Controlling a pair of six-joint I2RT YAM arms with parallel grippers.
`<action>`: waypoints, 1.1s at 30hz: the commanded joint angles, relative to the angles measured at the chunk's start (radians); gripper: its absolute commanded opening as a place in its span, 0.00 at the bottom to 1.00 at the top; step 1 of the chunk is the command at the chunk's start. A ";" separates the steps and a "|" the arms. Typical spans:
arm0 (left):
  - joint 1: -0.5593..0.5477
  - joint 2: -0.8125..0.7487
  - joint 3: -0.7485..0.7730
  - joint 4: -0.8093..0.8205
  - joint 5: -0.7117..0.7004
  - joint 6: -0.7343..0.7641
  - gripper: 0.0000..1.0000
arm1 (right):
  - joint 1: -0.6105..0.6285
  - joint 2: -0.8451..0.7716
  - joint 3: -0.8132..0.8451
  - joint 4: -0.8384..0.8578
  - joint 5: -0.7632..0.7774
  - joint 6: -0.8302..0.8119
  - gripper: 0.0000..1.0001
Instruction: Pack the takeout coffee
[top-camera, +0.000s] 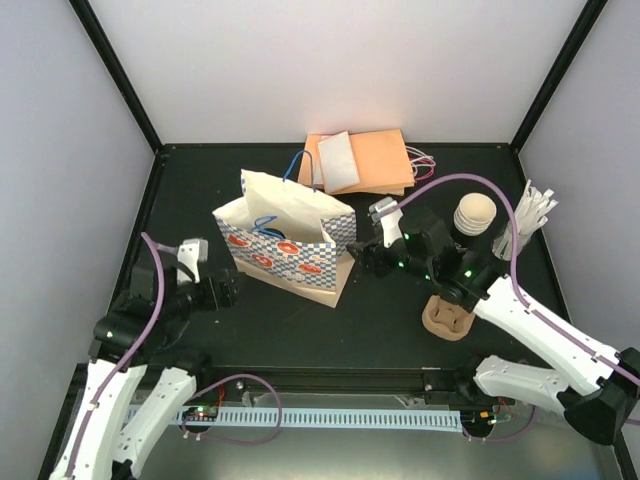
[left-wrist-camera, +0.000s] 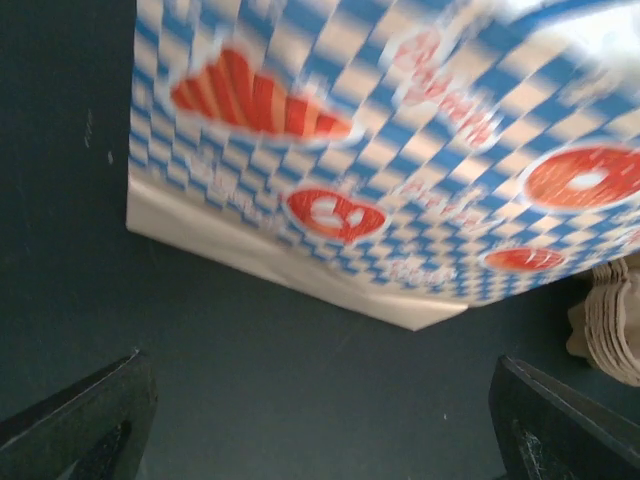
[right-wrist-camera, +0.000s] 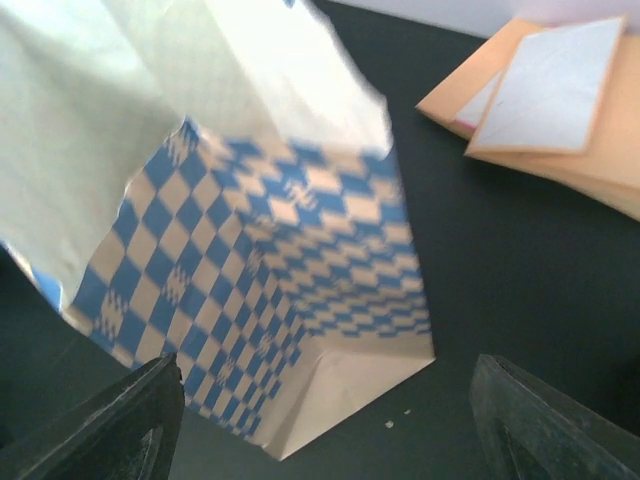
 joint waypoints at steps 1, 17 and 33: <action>-0.006 -0.084 -0.137 0.057 0.111 -0.163 0.93 | -0.002 -0.038 -0.108 0.131 -0.130 0.058 0.81; -0.012 -0.006 -0.508 0.439 0.282 -0.295 0.48 | 0.010 0.021 -0.473 0.481 -0.231 0.149 0.79; -0.036 0.290 -0.645 0.905 0.231 -0.373 0.01 | 0.078 0.257 -0.611 0.831 -0.213 0.272 0.74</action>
